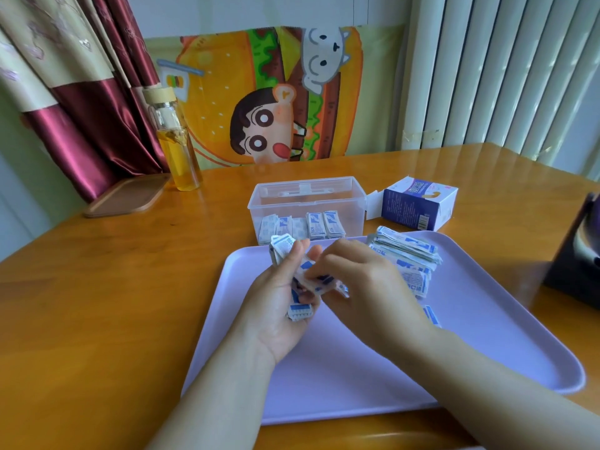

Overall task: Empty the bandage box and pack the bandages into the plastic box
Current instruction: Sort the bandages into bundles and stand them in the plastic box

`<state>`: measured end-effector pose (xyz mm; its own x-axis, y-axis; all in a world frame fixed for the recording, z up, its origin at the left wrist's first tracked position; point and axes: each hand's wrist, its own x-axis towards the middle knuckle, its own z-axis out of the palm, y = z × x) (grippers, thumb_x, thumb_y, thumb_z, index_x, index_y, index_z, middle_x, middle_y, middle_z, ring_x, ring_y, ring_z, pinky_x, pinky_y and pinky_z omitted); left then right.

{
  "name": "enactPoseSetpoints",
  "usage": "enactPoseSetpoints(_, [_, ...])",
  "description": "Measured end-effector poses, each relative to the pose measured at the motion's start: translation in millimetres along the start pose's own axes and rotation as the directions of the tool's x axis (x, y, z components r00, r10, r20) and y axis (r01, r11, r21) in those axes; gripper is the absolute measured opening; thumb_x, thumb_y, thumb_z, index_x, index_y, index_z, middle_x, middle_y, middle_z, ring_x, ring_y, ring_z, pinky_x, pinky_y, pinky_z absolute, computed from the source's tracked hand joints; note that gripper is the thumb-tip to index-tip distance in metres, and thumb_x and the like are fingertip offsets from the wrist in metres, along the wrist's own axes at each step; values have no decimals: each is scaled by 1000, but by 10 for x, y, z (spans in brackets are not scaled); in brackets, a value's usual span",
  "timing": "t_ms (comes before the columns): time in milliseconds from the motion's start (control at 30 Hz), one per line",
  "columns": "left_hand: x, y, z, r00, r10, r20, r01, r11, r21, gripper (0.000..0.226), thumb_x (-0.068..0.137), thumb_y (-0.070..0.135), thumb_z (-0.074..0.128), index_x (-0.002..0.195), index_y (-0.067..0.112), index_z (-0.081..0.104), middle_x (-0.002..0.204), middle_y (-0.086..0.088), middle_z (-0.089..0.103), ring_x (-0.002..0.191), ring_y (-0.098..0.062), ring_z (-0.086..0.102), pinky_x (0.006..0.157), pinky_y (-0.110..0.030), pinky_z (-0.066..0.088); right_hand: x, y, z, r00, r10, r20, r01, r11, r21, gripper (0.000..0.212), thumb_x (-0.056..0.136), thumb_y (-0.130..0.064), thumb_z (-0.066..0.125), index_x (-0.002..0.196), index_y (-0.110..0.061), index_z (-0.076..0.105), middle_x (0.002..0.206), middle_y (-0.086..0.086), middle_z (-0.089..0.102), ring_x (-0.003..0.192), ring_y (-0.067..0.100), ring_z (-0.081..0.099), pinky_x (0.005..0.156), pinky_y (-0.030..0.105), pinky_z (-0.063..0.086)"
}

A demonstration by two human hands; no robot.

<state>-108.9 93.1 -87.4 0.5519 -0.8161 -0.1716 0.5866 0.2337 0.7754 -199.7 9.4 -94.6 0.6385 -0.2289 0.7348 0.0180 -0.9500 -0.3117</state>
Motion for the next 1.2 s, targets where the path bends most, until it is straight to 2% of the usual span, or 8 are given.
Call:
enactPoseSetpoints(200, [-32, 22, 28, 1000, 7, -7, -8, 999, -39, 36, 80, 22, 64, 115, 15, 62, 81, 1, 71, 66, -12, 69, 52, -21, 52, -10, 44, -108, 994, -47, 97, 32, 989, 146, 22, 71, 0, 63, 89, -9, 72, 90, 2, 66, 83, 8, 59, 77, 10, 44])
enactPoseSetpoints(400, [-11, 24, 20, 995, -36, -97, 32, 999, -43, 12, 87, 25, 59, 93, 16, 63, 59, 4, 56, 48, -9, 53, 52, -21, 44, -25, 78, -178, 965, -98, 241, 75, 992, 103, 26, 73, -26, 77, 97, -19, 69, 96, -5, 68, 90, 16, 61, 76, 33, 52])
enactPoseSetpoints(500, [-14, 14, 13, 996, -62, -66, 57, 996, -66, 6, 86, 20, 60, 83, 15, 59, 61, 1, 53, 52, -9, 53, 54, -21, 46, 39, 101, -257, 960, -49, 275, 16, 993, 119, 63, 67, -41, 80, 121, -22, 55, 118, -4, 54, 109, 13, 51, 90, 27, 44])
enactPoseSetpoints(633, [-68, -29, 24, 963, -236, 128, 219, 967, 133, 15, 91, 15, 50, 97, 9, 63, 86, -10, 60, 76, -18, 63, 62, -27, 51, 93, 21, -238, 852, 37, 521, -41, 999, -5, 117, 55, -50, 83, 146, -35, 12, 153, -8, 7, 139, 10, 16, 105, 19, 28])
enactPoseSetpoints(767, [-104, -43, 42, 964, -213, 157, 163, 946, 280, 17, 90, 5, 43, 94, 6, 60, 85, -14, 62, 77, -21, 65, 62, -28, 51, 84, 19, -168, 843, 13, 537, -19, 1000, 5, 81, 60, -43, 80, 130, -31, 39, 127, -9, 37, 115, 15, 44, 91, 34, 46])
enactPoseSetpoints(967, [-135, -49, 76, 973, -200, 120, 145, 922, 358, 16, 91, 5, 46, 82, 11, 57, 67, -3, 53, 58, -11, 51, 56, -24, 41, 92, 40, -246, 871, 8, 492, 16, 999, -43, 75, 59, -46, 79, 124, -31, 44, 122, -6, 31, 106, 13, 45, 84, 30, 48])
enactPoseSetpoints(1133, [-139, -37, 54, 974, -195, 117, 141, 922, 360, 13, 92, 9, 53, 83, 15, 61, 60, 4, 42, 46, -5, 28, 41, -15, 20, 348, 114, -548, 796, 216, 566, -443, 844, 302, 38, 82, -23, 70, 112, -35, 51, 105, -7, 56, 82, 15, 62, 75, 24, 52])
enactPoseSetpoints(1200, [-165, -39, 61, 960, -221, 173, 143, 915, 377, 13, 92, 15, 53, 87, 15, 65, 62, 4, 41, 49, -5, 25, 43, -15, 17, 420, 192, -624, 750, 210, 627, -495, 806, 323, 35, 91, -13, 59, 117, -33, 50, 95, -2, 62, 70, 14, 62, 64, 21, 48])
